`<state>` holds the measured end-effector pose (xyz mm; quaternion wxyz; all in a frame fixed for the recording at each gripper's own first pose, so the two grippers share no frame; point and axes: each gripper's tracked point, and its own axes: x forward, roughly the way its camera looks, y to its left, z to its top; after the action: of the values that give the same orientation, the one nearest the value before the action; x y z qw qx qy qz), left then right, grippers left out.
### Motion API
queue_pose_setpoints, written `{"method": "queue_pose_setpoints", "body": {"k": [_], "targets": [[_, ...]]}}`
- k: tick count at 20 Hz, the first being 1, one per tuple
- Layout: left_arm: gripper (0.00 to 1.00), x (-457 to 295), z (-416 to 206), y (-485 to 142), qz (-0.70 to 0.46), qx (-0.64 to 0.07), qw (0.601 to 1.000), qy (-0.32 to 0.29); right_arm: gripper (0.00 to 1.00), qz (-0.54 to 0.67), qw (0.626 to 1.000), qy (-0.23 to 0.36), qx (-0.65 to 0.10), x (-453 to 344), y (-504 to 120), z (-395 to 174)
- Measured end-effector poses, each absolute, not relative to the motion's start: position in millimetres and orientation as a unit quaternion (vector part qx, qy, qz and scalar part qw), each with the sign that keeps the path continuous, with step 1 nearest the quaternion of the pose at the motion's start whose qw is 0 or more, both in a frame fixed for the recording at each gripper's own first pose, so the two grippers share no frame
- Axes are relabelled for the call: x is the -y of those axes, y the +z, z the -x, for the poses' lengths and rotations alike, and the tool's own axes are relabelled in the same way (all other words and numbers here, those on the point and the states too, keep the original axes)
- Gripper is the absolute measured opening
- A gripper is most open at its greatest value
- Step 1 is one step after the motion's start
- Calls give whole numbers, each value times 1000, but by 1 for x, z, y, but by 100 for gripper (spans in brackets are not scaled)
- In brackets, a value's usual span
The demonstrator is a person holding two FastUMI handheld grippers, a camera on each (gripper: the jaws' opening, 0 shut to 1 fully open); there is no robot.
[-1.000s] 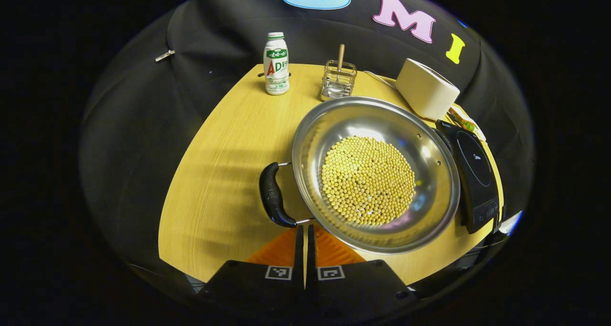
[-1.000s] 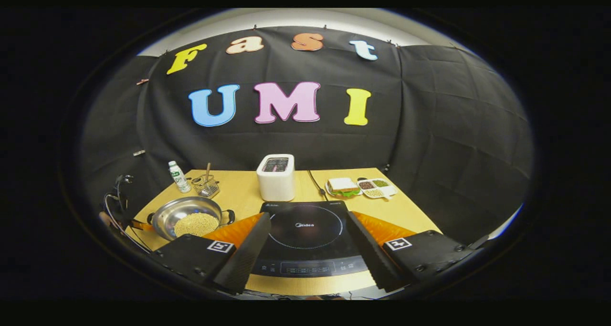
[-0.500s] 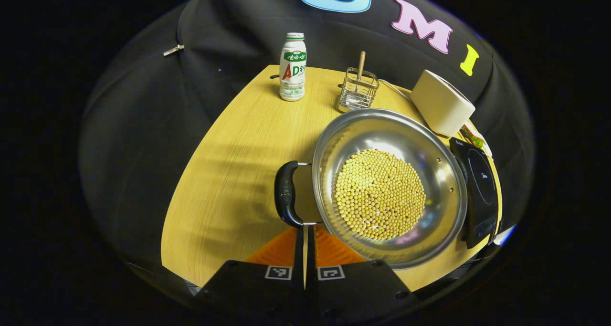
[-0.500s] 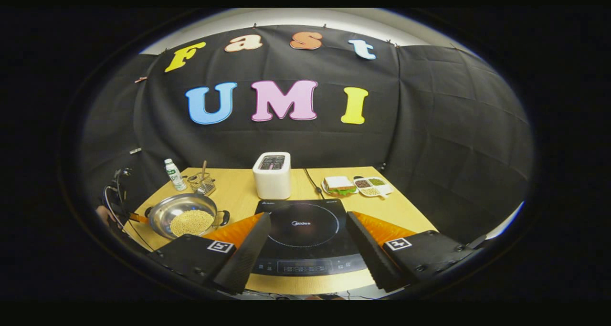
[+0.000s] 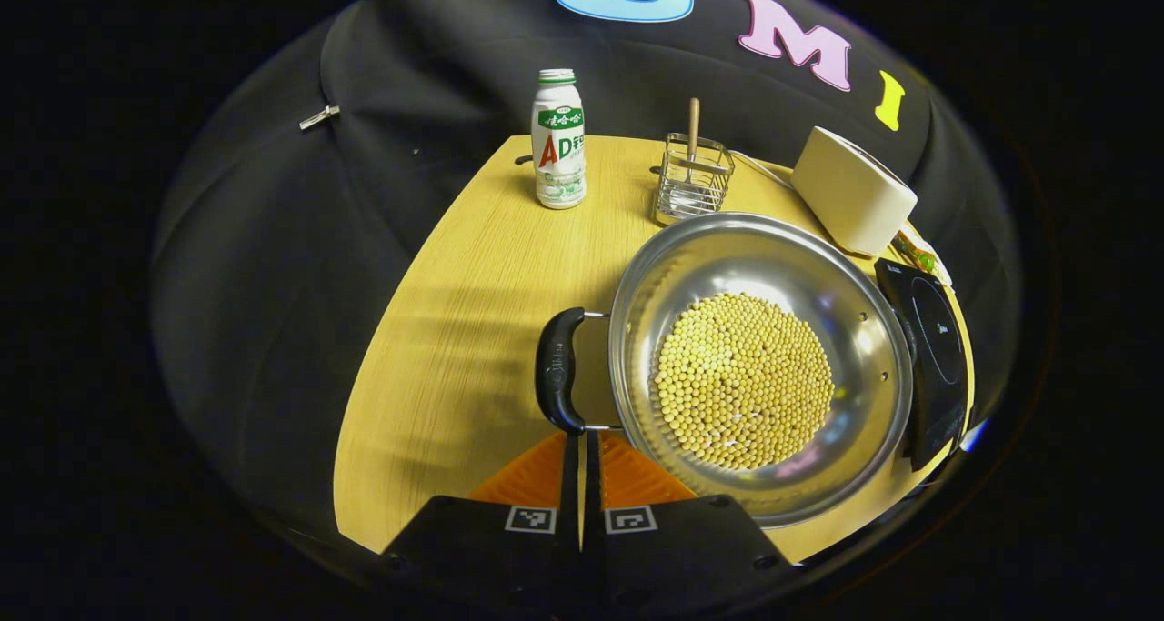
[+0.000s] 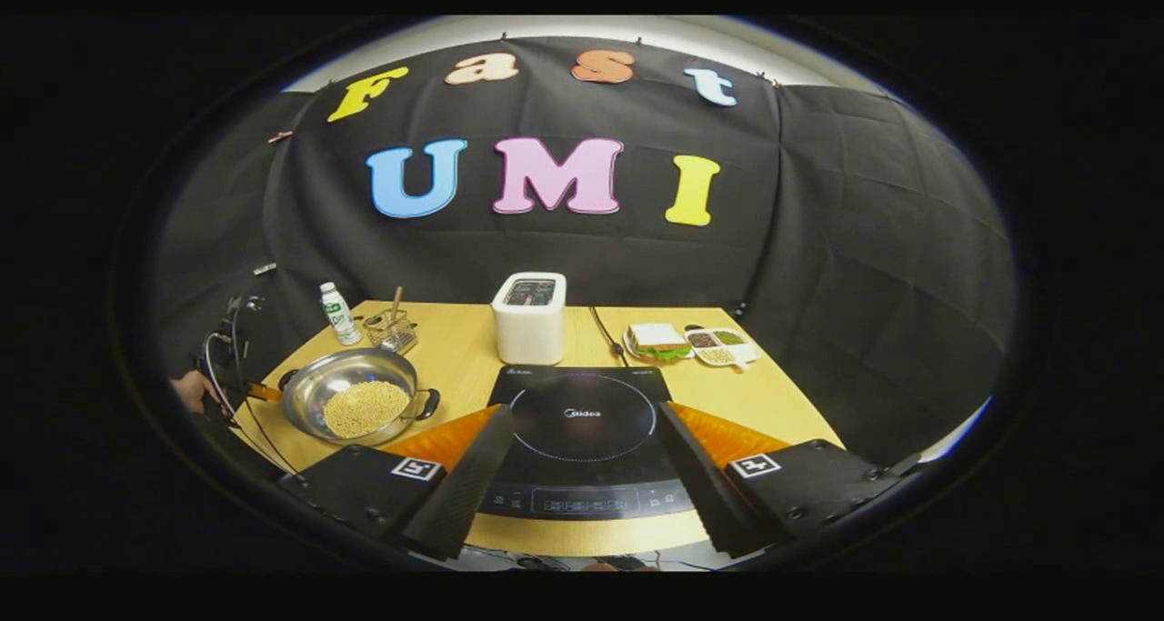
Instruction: First push the handle of the pot to place it horizontally, then grasp the pot with both hands and set it on the induction cooktop.
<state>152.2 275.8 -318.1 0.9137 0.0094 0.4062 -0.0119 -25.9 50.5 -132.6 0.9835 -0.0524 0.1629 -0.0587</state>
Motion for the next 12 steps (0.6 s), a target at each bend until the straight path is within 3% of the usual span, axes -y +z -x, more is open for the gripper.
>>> {"method": "queue_pose_setpoints", "body": {"k": [12], "targets": [[5,-295,-137,-276,-27,-363,931,8,99,27,979,-7,-201,-90,-158,13]]}}
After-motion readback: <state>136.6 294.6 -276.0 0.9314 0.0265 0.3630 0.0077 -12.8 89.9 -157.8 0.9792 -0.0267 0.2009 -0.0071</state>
